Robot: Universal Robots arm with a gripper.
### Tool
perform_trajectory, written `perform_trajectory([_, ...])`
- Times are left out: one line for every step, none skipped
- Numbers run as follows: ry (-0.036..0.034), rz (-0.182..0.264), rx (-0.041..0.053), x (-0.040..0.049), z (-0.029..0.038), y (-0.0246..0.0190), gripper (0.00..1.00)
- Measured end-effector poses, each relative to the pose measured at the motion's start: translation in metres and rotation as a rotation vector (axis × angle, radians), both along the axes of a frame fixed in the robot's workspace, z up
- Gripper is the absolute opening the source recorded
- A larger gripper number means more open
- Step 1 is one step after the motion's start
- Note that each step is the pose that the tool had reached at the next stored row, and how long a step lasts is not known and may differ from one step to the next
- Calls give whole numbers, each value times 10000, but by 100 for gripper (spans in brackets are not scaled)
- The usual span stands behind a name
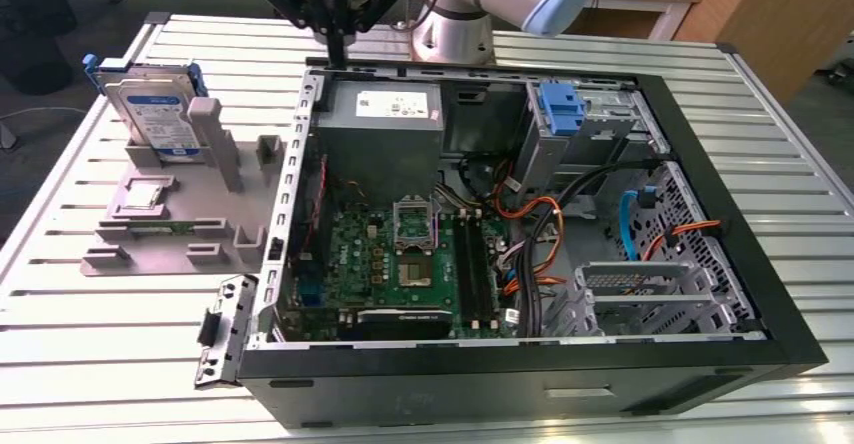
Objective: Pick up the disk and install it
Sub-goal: 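Reach for the disk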
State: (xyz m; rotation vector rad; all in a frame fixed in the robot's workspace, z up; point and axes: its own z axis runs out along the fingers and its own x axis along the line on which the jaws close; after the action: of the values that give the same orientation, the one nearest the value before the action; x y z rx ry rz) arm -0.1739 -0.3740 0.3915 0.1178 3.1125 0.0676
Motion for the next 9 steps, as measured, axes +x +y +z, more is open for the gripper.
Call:
perform_trajectory([0,-1,0,-18,-1,10,11])
perform_trajectory([0,-2,0,-40,-2,19,11])
perform_trajectory([0,-2,0,-61,-3,27,11])
perform_trajectory([0,-1,0,-85,-4,32,11])
perform_trajectory([0,-1,0,-110,-5,36,11])
perform_trajectory([-1,0,1,-135,-6,40,11])
perform_trajectory([0,0,1,-162,-7,44,11])
perform_trajectory([0,-2,0,-187,-7,49,11])
perform_trajectory([0,-2,0,-215,-8,54,11])
